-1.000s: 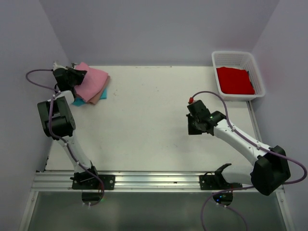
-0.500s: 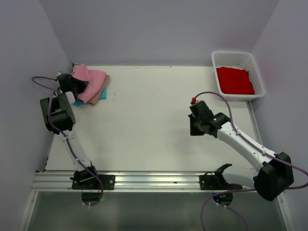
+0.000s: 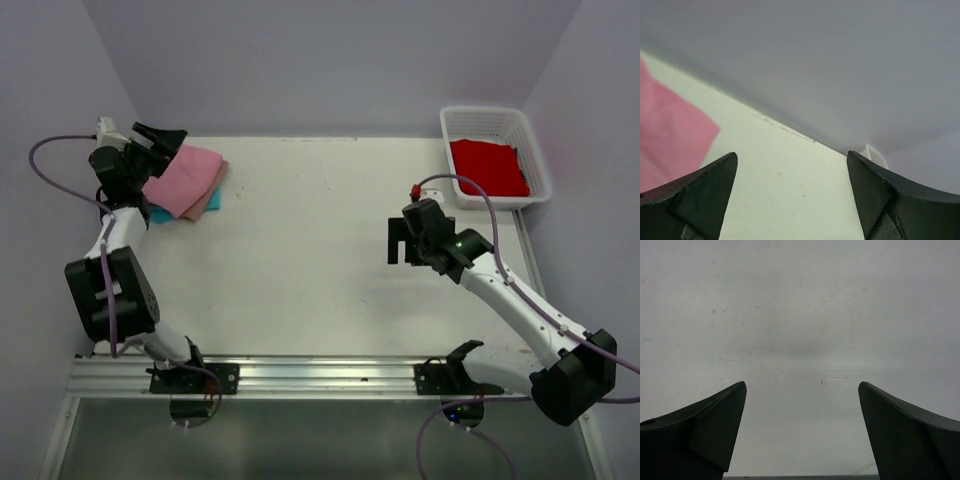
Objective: Fold and stack the t-shirts
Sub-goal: Smooth out wrinkles on the folded tshirt
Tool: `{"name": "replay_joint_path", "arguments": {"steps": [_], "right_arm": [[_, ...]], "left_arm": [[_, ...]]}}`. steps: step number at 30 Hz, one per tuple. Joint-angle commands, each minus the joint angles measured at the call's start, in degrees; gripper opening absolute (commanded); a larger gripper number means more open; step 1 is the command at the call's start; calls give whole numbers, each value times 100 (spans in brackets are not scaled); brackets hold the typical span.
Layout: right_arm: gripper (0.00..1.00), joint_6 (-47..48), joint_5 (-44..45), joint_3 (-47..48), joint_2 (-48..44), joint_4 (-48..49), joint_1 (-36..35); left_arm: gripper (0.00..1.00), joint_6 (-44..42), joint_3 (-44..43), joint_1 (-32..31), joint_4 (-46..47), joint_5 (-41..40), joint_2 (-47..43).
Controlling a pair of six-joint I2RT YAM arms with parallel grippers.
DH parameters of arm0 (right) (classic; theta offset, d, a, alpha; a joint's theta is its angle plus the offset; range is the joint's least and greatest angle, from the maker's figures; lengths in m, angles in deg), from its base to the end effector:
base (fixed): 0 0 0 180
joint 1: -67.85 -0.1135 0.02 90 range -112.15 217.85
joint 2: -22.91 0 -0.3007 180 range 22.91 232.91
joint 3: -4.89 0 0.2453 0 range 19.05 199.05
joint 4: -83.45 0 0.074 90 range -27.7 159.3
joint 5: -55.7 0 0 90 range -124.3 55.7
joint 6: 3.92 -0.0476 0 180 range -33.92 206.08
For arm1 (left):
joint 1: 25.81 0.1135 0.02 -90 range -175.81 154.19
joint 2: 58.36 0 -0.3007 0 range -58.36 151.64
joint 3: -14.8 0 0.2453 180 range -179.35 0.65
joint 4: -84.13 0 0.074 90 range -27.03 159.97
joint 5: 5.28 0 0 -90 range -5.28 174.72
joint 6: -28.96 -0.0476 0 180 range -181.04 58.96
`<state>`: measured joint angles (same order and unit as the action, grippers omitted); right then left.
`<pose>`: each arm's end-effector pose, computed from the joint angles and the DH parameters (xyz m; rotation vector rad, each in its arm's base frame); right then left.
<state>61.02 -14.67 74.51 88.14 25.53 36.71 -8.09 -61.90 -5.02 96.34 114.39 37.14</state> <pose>0.1873 0.0945 0.3097 0.0094 2.4302 0.0062 0.3782 0.1184 0.3205 -0.6980 1.5984 -0.8510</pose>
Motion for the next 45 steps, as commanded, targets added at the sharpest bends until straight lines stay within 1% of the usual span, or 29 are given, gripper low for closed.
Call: {"name": "replay_joint_path", "arguments": {"steps": [1,2,3,4,5,6,7,8,9,10,11,12,13,15,17,20,23,25,32,35,36,38,39,41,43,45], "right_arm": [[99,212,769,552,77,183,213],[99,264,822,623,138,245,274],[99,343,840,711,322,281,431],[99,344,857,920,419,281,494],[99,361,944,1010,498,255,564],[99,440,1006,1080,621,263,573],[99,484,1016,1107,657,333,565],[99,511,1016,1116,684,351,582],[99,502,990,1116,693,351,582],[99,511,937,1064,667,404,582],[99,563,806,1002,605,483,582],[99,624,666,932,535,544,582],[99,669,542,757,299,745,582],[99,765,375,572,0,983,582],[99,862,137,361,-466,1317,582],[99,993,40,246,-905,1520,582],[99,1038,40,377,-1030,1372,582],[99,1021,31,492,-1039,1258,582],[99,985,198,676,-881,1143,582],[99,1012,251,852,-653,1073,582],[99,994,390,983,-565,1046,591],[99,985,540,1141,-258,949,582],[99,985,750,1281,-143,940,582],[99,968,901,1440,269,914,582],[99,898,980,1862,725,564,591],[99,871,946,2169,955,335,582]], "left_arm": [[94,-591,400,-522,1,610,-1225],[95,-941,514,-672,-435,619,-1610],[95,-1127,559,-865,-692,584,-1788],[95,-1303,620,-1241,-964,505,-1990],[97,-1670,786,-1445,-1402,304,-2357],[97,-1865,883,-1847,-1589,189,-2552],[100,-2189,1076,-2025,-1783,49,-2728],[100,-2305,1165,-2288,-2133,-161,-3035],[100,-2394,1270,-2613,-2267,-181,-3177],[100,-2603,1454,-2755,-2546,-216,-3318],[100,-2710,1525,-2896,-2636,-451,-3571],[100,-2789,1604,-3141,-2915,-532,-3687],[100,-2955,1692,-3248,-3153,-698,-3888],[100,-3106,1737,-3493,-3348,-892,-4074],[100,-3273,1746,-3652,-3559,-963,-4293],[100,-3317,1597,-3741,-3779,-867,-4513],[100,-3317,1403,-3837,-3911,-849,-4680],[100,-3335,1272,-3873,-4025,-805,-4734],[100,-3317,1209,-3908,-4043,-524,-4603],[100,-3186,1227,-3917,-3947,-340,-4453],[100,-3159,1297,-3908,-3877,-261,-4427],[100,-2949,1428,-3908,-3517,-260,-4374],[100,-2887,1507,-3908,-3403,-251,-4356],[100,-3001,1543,-3908,-3130,46,-4172],[100,-2975,1456,-3908,-3120,126,-3918],[100,-2957,1438,-3908,-3059,311,-3820]]}}
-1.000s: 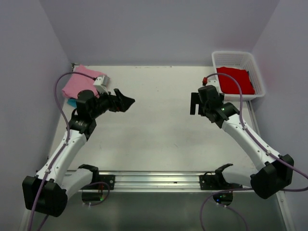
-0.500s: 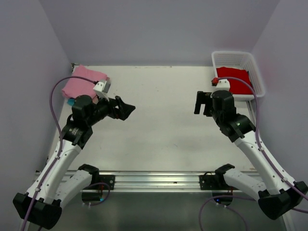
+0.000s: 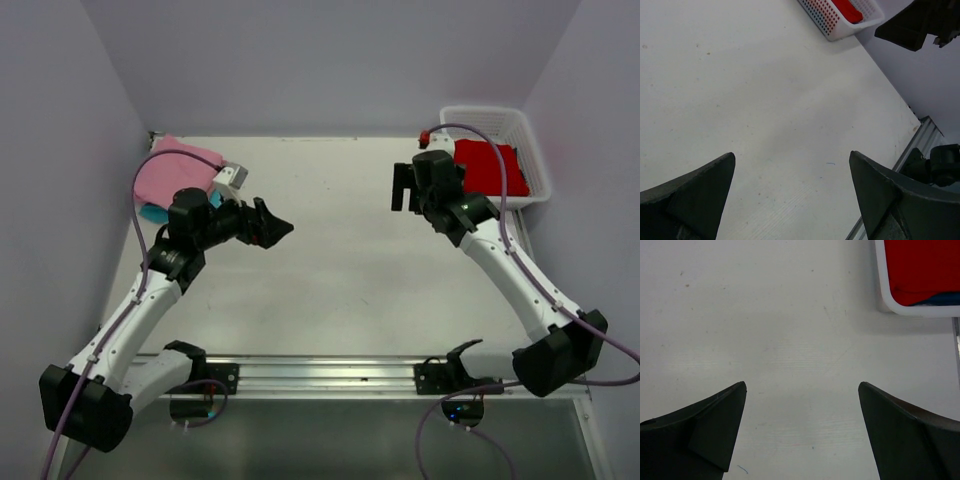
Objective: Fold and stack the t-shirts
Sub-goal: Smooth out wrinkles on the folded tshirt
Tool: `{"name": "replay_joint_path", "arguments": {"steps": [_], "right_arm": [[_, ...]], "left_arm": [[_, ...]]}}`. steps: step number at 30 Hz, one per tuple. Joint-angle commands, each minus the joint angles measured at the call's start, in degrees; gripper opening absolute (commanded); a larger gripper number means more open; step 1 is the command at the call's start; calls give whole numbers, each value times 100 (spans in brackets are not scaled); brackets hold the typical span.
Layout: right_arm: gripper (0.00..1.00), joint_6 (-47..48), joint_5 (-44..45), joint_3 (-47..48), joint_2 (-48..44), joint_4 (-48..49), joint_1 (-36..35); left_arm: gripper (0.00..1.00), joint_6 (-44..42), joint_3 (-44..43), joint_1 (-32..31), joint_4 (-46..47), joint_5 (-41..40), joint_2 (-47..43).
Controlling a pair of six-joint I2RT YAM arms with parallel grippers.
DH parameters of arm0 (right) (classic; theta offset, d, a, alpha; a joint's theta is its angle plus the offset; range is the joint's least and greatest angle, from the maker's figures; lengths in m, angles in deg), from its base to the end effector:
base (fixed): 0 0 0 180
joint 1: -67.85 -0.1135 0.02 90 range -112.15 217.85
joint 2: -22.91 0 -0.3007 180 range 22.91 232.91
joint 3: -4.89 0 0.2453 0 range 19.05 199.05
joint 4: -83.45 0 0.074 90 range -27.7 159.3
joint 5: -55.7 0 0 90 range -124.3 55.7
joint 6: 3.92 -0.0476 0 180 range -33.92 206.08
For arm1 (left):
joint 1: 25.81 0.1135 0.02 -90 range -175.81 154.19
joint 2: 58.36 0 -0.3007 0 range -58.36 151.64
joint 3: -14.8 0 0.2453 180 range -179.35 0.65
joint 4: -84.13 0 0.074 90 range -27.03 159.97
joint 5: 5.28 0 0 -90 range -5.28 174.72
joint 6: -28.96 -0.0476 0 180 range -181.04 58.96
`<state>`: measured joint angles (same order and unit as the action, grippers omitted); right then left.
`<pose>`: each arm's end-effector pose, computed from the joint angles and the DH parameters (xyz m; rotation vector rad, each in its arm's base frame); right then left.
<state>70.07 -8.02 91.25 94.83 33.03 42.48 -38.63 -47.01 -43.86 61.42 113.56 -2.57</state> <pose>0.2427 0.0918 0.3920 0.0782 2.1252 -0.0809 0.1885 -0.0856 0.3547 0.2912 1.9136 -0.9479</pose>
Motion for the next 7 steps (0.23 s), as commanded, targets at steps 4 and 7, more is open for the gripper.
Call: {"name": "replay_joint_path", "arguments": {"steps": [4,7], "right_arm": [[99,168,-376,383,244,-162,5],[99,55,-378,408,182,-126,5]], "left_arm": [[100,114,20,-24,645,333,178],[100,26,2,-24,548,289,160]]}}
